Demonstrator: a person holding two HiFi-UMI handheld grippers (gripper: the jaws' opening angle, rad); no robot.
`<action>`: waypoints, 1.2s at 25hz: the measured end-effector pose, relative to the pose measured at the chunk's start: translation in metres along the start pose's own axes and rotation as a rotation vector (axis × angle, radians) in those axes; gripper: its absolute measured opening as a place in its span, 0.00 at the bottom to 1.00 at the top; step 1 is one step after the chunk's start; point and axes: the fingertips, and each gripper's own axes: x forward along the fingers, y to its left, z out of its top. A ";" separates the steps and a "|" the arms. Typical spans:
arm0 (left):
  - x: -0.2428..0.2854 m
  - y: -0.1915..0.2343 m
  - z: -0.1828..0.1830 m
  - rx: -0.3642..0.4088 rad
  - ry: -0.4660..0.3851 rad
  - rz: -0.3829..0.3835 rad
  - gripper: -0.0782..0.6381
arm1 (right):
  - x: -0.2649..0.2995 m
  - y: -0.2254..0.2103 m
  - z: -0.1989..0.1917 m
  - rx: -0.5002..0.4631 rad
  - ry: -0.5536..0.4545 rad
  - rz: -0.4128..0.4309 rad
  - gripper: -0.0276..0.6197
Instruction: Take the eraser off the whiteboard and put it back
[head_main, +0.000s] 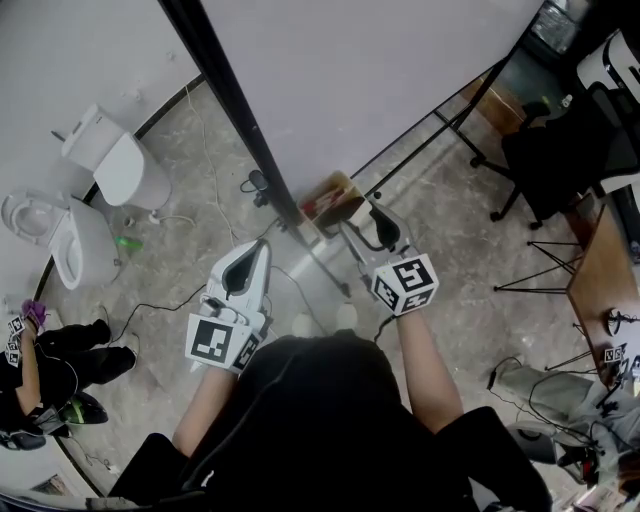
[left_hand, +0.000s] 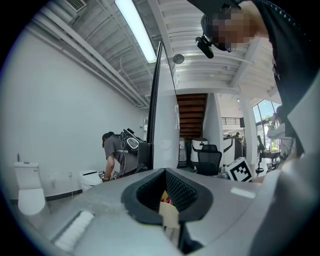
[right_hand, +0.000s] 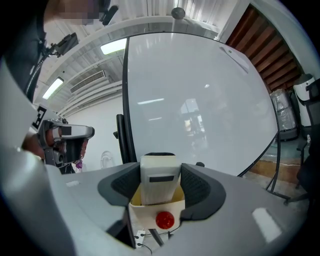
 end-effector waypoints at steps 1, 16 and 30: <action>-0.001 0.000 0.000 -0.001 -0.002 -0.002 0.12 | -0.001 0.001 0.002 -0.005 -0.002 -0.002 0.44; -0.003 0.006 0.009 -0.002 -0.044 -0.046 0.12 | -0.015 0.017 0.041 -0.060 -0.071 -0.042 0.44; -0.006 0.004 0.017 0.011 -0.076 -0.096 0.12 | -0.040 0.038 0.074 -0.101 -0.138 -0.080 0.44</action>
